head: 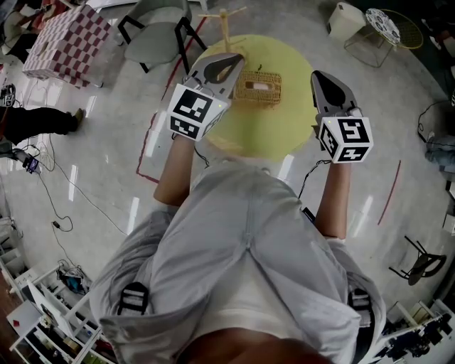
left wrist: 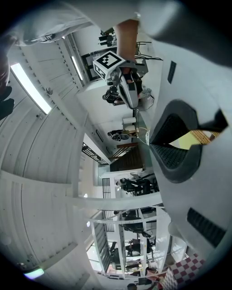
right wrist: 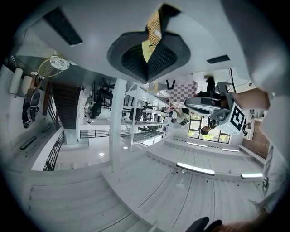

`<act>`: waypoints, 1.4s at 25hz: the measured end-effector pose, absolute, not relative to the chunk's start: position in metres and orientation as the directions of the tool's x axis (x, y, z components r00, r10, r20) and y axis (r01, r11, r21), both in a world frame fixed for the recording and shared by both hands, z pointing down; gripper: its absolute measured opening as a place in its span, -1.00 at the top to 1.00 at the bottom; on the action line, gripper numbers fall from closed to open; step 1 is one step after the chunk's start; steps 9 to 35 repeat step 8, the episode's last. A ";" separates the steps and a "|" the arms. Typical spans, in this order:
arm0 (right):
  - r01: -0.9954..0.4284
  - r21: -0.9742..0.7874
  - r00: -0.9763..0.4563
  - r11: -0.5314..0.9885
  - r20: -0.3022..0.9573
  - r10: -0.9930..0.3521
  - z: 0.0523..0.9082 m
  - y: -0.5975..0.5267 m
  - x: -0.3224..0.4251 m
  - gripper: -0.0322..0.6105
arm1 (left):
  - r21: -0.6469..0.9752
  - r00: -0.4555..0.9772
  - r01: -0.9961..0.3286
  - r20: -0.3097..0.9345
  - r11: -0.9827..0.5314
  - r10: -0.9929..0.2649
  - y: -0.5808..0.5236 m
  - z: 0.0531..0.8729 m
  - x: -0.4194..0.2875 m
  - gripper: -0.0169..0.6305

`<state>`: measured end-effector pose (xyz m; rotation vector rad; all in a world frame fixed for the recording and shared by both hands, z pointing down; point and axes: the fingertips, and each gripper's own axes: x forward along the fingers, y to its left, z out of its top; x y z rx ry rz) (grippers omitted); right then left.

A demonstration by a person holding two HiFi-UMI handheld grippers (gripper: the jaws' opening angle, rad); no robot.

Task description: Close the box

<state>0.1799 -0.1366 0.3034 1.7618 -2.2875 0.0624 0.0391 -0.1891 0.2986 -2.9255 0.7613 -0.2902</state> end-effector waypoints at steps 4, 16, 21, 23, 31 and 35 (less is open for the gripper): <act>-0.955 0.119 -0.238 0.271 0.234 -0.943 0.308 -0.139 0.176 0.83 | -0.141 0.858 -0.468 0.162 -0.872 -0.487 -0.191 0.303 0.036 0.86; -0.955 0.118 -0.239 0.273 0.241 -0.941 0.310 -0.140 0.172 0.83 | -0.136 0.860 -0.466 0.164 -0.874 -0.484 -0.193 0.305 0.033 0.86; -0.955 0.118 -0.239 0.273 0.241 -0.941 0.310 -0.140 0.172 0.83 | -0.136 0.860 -0.466 0.164 -0.874 -0.484 -0.193 0.305 0.033 0.86; -0.955 0.118 -0.239 0.273 0.241 -0.941 0.310 -0.140 0.172 0.83 | -0.136 0.860 -0.466 0.164 -0.874 -0.484 -0.193 0.305 0.033 0.86; -0.955 0.118 -0.239 0.273 0.241 -0.941 0.310 -0.140 0.172 0.83 | -0.136 0.860 -0.466 0.164 -0.874 -0.484 -0.193 0.305 0.033 0.86; -0.955 0.118 -0.239 0.273 0.241 -0.941 0.310 -0.140 0.172 0.83 | -0.136 0.860 -0.466 0.164 -0.874 -0.484 -0.193 0.305 0.033 0.86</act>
